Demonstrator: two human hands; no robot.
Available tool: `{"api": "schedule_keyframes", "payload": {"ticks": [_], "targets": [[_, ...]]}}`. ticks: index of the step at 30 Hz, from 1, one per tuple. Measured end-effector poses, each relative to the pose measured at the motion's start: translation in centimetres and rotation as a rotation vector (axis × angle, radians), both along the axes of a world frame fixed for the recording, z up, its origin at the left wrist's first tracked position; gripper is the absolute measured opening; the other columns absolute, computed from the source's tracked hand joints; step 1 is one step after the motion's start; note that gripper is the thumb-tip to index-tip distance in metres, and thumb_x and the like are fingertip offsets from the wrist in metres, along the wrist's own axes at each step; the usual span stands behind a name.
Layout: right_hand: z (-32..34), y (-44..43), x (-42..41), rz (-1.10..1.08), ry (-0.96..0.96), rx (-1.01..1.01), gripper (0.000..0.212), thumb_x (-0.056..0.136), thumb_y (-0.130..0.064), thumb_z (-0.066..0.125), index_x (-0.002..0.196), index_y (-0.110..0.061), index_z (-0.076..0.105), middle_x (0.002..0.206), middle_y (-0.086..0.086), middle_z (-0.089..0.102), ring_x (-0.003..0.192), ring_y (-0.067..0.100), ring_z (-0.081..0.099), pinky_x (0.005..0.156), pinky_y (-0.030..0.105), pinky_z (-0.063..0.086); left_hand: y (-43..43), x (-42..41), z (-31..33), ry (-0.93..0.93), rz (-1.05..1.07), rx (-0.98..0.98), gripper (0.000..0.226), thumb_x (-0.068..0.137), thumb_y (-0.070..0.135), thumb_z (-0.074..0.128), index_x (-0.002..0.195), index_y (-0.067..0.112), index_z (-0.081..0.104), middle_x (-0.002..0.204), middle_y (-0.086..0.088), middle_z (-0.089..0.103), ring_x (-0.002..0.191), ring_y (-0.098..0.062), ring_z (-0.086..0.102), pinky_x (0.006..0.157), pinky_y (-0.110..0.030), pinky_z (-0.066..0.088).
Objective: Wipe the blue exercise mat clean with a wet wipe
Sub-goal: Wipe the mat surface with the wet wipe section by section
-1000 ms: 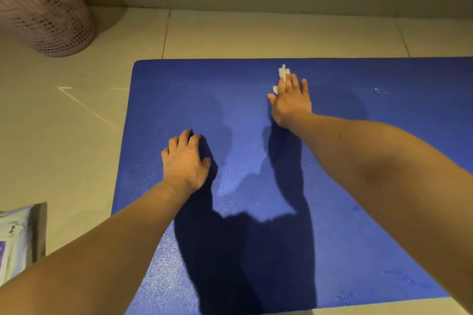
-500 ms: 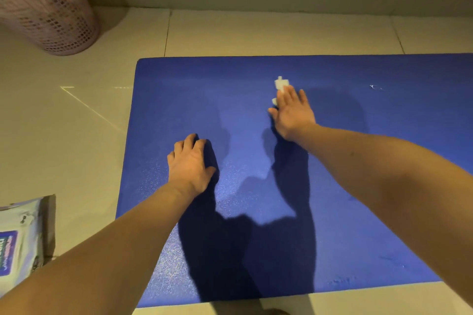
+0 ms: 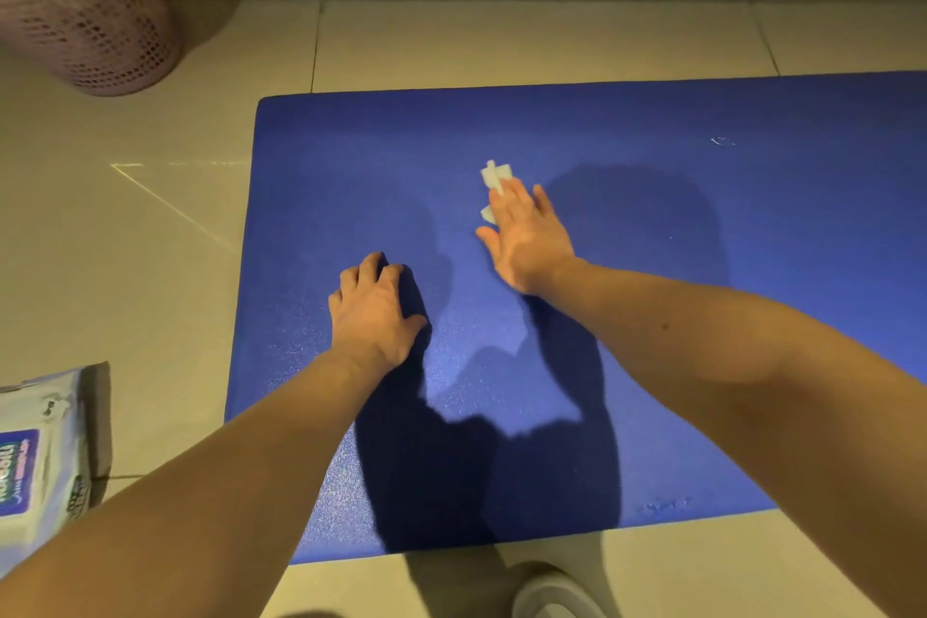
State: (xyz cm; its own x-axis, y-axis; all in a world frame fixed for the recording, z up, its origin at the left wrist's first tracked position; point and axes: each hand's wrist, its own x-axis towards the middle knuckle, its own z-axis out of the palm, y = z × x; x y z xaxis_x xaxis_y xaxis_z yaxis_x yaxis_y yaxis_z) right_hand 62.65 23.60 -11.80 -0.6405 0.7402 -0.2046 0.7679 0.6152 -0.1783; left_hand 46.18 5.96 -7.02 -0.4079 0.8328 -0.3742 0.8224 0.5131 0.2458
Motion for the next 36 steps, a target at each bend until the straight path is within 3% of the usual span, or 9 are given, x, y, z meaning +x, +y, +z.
{"api": "schedule_keyframes", "payload": {"ticks": [5,8,17,20,23,26,29,33,36], "targets": [[0.7,2.6,3.7,-0.296,-0.223,0.002,0.074,0.107,-0.052,0.013,0.162,-0.003,0.0,0.17,0.013,-0.005,0.157,0.026,-0.01,0.127,0.046,-0.007,-1.1,0.2,0.2,0.007,-0.014,-0.02,0.075,0.088,0.044,0.071,0.151,0.023,0.036,0.16,0.0,0.022,0.144,-0.03,0.021,0.115,-0.048,0.027],[0.9,0.3,0.7,-0.381,0.009,-0.04,0.076,0.106,-0.049,0.03,0.161,-0.004,0.004,0.168,0.008,0.008,0.156,0.02,0.001,0.128,0.045,0.0,-1.2,0.3,0.3,0.006,-0.011,-0.032,0.076,0.088,0.044,0.071,0.152,0.023,0.036,0.16,-0.001,0.023,0.144,-0.03,0.021,0.115,-0.049,0.026],[-0.1,-5.1,-0.3,0.023,-0.011,0.016,0.069,0.108,-0.046,0.024,0.163,-0.01,0.003,0.171,0.003,-0.008,0.157,0.021,-0.009,0.127,0.048,0.002,-1.2,1.5,0.2,0.023,-0.019,-0.028,0.074,0.088,0.043,0.071,0.15,0.023,0.038,0.16,-0.002,0.024,0.143,-0.031,0.022,0.114,-0.05,0.027],[0.1,-2.2,3.6,-0.127,0.016,0.017,0.071,0.107,-0.042,0.031,0.163,-0.009,0.001,0.171,0.003,0.0,0.157,0.02,-0.005,0.126,0.05,0.002,-1.4,1.5,0.2,0.014,-0.022,-0.033,0.073,0.088,0.043,0.071,0.15,0.022,0.038,0.16,-0.002,0.023,0.143,-0.031,0.022,0.115,-0.049,0.027],[0.3,-0.7,6.0,-0.312,-0.195,0.01,0.071,0.108,-0.049,0.012,0.162,-0.006,-0.002,0.171,0.011,-0.007,0.157,0.024,-0.011,0.126,0.047,-0.008,-1.5,1.6,0.3,0.013,-0.023,-0.027,0.073,0.088,0.043,0.071,0.15,0.022,0.038,0.16,-0.002,0.024,0.143,-0.031,0.022,0.114,-0.049,0.027],[0.6,-2.5,4.0,-0.408,-0.06,-0.052,0.072,0.108,-0.049,0.018,0.162,-0.005,0.0,0.171,0.011,-0.002,0.158,0.025,-0.004,0.127,0.047,-0.006,-1.6,1.9,0.3,0.004,-0.024,-0.018,0.073,0.088,0.042,0.071,0.15,0.022,0.038,0.159,-0.002,0.024,0.143,-0.03,0.022,0.115,-0.048,0.027],[1.0,-7.4,1.2,-0.325,0.304,-0.116,0.072,0.105,-0.036,0.045,0.162,-0.014,0.008,0.163,-0.007,0.015,0.147,0.004,0.025,0.128,0.045,0.003,-1.3,2.4,0.4,0.002,-0.03,-0.011,0.072,0.088,0.041,0.071,0.149,0.022,0.039,0.159,-0.002,0.025,0.143,-0.03,0.022,0.114,-0.048,0.027],[-0.4,-10.9,0.6,-0.073,0.101,-0.011,0.068,0.107,-0.045,0.034,0.161,-0.006,0.02,0.172,0.005,0.0,0.158,0.022,-0.002,0.128,0.048,0.003,-1.0,3.2,0.5,0.006,-0.041,-0.018,0.072,0.088,0.041,0.07,0.149,0.023,0.038,0.158,-0.002,0.025,0.142,-0.03,0.022,0.113,-0.048,0.028],[-0.2,-8.7,3.2,-0.011,0.054,0.062,0.067,0.107,-0.043,0.032,0.162,-0.01,0.015,0.172,0.0,-0.002,0.158,0.021,0.001,0.127,0.05,0.007,-1.1,3.6,0.3,0.01,-0.053,-0.024,0.072,0.088,0.041,0.07,0.15,0.023,0.038,0.159,-0.002,0.025,0.143,-0.031,0.023,0.114,-0.048,0.028]]}}
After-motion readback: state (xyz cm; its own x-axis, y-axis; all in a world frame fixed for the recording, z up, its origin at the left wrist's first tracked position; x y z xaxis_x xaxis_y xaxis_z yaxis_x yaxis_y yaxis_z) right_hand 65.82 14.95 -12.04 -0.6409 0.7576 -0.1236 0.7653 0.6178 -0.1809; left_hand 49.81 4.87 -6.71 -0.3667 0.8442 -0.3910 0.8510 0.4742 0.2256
